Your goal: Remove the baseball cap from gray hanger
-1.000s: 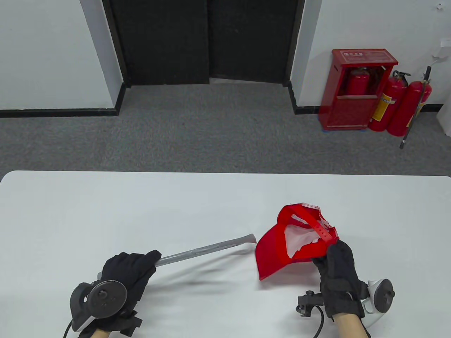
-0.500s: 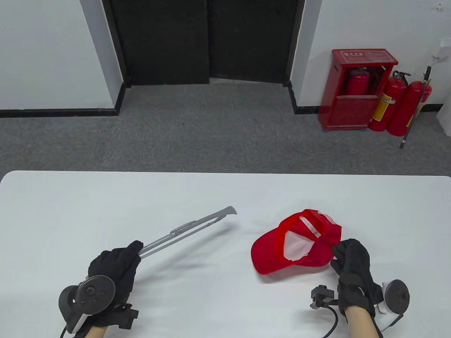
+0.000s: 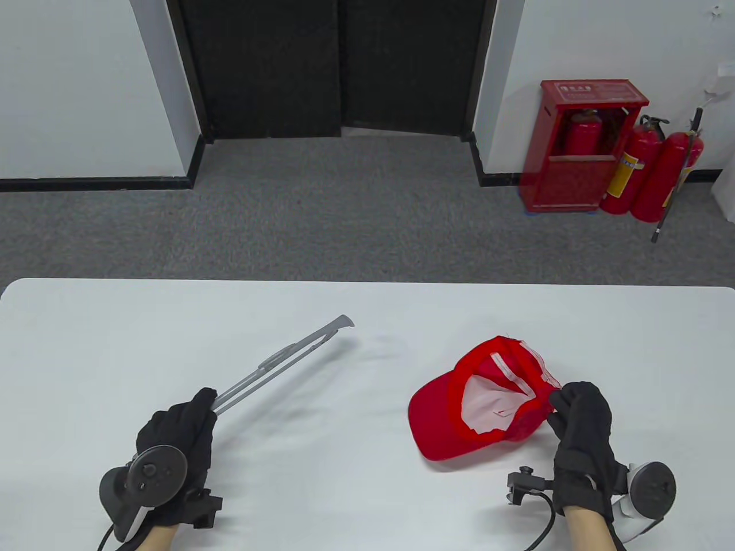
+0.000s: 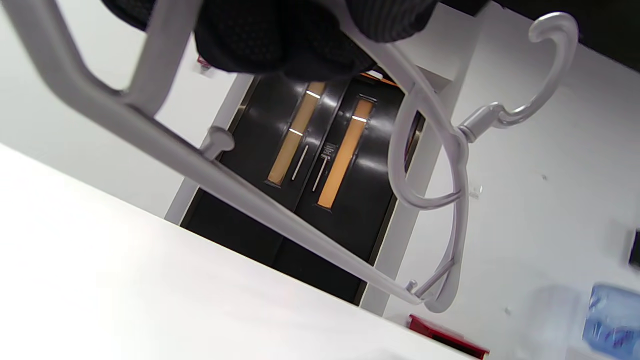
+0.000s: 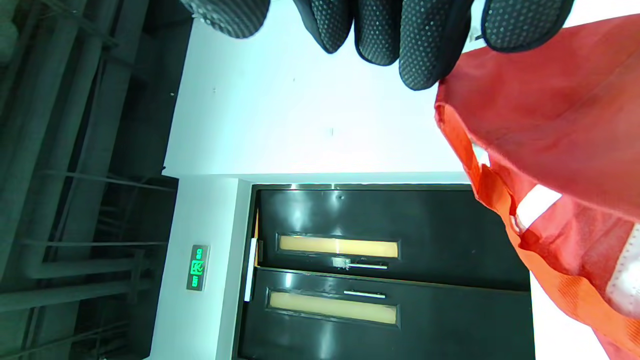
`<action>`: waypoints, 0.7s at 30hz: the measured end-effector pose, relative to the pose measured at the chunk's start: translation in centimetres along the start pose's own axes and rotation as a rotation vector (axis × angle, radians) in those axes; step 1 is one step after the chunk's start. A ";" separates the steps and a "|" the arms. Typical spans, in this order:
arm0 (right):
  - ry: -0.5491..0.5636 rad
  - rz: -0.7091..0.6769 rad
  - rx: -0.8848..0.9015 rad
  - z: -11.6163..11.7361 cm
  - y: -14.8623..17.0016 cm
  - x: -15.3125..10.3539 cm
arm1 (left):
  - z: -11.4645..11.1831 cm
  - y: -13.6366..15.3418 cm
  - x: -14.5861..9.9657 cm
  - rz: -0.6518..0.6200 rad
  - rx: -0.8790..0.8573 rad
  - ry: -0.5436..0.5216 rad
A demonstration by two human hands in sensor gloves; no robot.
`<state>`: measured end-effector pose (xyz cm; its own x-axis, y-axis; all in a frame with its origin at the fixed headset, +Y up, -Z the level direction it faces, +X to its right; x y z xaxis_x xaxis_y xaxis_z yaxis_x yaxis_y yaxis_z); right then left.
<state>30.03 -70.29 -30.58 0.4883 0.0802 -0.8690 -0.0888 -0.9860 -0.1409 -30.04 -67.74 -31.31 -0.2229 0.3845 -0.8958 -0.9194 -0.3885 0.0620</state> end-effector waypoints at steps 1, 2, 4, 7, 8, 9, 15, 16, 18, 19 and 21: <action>-0.004 -0.014 0.000 0.1 -0.2 -0.1 | -0.3 0.0 0.0 -0.017 0.045 -0.002; 0.001 -0.030 0.006 0.2 -0.5 -0.3 | -0.6 0.0 0.0 -0.028 0.072 0.001; 0.011 -0.053 0.014 0.3 -0.9 -0.5 | -1.1 0.1 -0.1 -0.045 0.105 0.018; -0.004 -0.095 0.022 0.6 -1.6 -0.8 | -1.8 0.3 0.0 -0.037 0.078 0.064; -0.015 -0.109 0.020 0.8 -1.8 -0.9 | -1.9 0.4 0.0 -0.037 0.080 0.076; -0.051 -0.130 0.017 1.1 -2.0 -1.0 | -2.2 0.4 0.1 -0.038 0.081 0.107; -0.230 -0.196 -0.074 3.8 -2.1 -1.9 | -4.6 0.5 0.0 -0.042 0.136 0.333; -0.250 -0.204 -0.089 4.1 -2.1 -2.0 | -5.0 0.6 -0.1 -0.046 0.154 0.349; -0.305 -0.234 -0.154 5.0 -2.0 -2.5 | -5.6 0.7 -0.1 -0.047 0.204 0.393; -0.354 -0.268 -0.221 5.8 -2.1 -2.9 | -6.1 0.8 -0.2 -0.037 0.230 0.434; -0.408 -0.318 -0.308 6.7 -2.1 -3.4 | -6.7 1.0 -0.3 -0.030 0.246 0.468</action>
<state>22.72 -67.50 -30.53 0.0715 0.3679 -0.9271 0.2923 -0.8964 -0.3331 -28.72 -73.84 -33.96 -0.0782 -0.0447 -0.9959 -0.9846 -0.1530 0.0842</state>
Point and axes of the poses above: the tracker on the back of each hand, its own y axis roughly to the little-finger side, its own x axis roughly from the wrist to the fingertips, z = x × y, the point moved 2 cm from there along x, roughly from the wrist to the fingertips, and after that the axes turned 9 degrees about z, right-handed, at the moved point
